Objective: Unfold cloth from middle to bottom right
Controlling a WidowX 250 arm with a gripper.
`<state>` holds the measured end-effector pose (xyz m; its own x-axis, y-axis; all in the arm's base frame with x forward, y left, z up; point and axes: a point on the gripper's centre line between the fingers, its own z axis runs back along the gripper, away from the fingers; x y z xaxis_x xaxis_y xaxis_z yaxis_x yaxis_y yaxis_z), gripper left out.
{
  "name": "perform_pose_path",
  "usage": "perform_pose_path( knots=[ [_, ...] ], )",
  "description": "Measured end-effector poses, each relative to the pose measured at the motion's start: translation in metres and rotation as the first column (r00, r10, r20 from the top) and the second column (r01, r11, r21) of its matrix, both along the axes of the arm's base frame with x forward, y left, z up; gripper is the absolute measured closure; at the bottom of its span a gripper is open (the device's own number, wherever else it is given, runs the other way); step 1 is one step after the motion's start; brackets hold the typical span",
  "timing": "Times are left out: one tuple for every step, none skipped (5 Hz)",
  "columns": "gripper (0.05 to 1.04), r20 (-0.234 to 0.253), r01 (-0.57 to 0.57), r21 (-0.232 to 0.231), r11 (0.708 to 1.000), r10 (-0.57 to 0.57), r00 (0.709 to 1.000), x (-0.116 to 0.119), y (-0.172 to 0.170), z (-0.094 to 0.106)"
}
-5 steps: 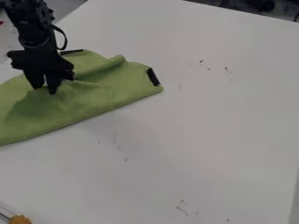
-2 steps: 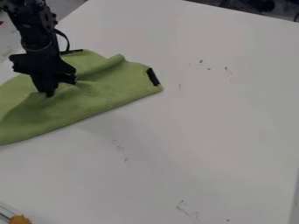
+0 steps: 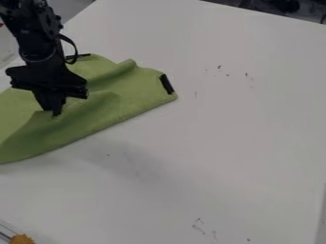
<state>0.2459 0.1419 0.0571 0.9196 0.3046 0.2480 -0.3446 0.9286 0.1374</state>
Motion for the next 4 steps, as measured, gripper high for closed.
perform_pose_path(
  knots=[
    [1.029, -0.039, -0.005, -0.074, 0.997, 0.002, 0.999, -0.020, -0.018, -0.015],
    [1.029, -0.045, 0.023, -0.138, 0.990, -0.030, 0.999, -0.041, -0.030, -0.035],
    [1.029, -0.042, 0.047, -0.159, 0.986, -0.054, 0.998, -0.046, -0.038, -0.044],
    [1.007, -0.064, 0.054, -0.165, 0.985, -0.065, 0.996, -0.050, -0.043, -0.047]
  ],
)
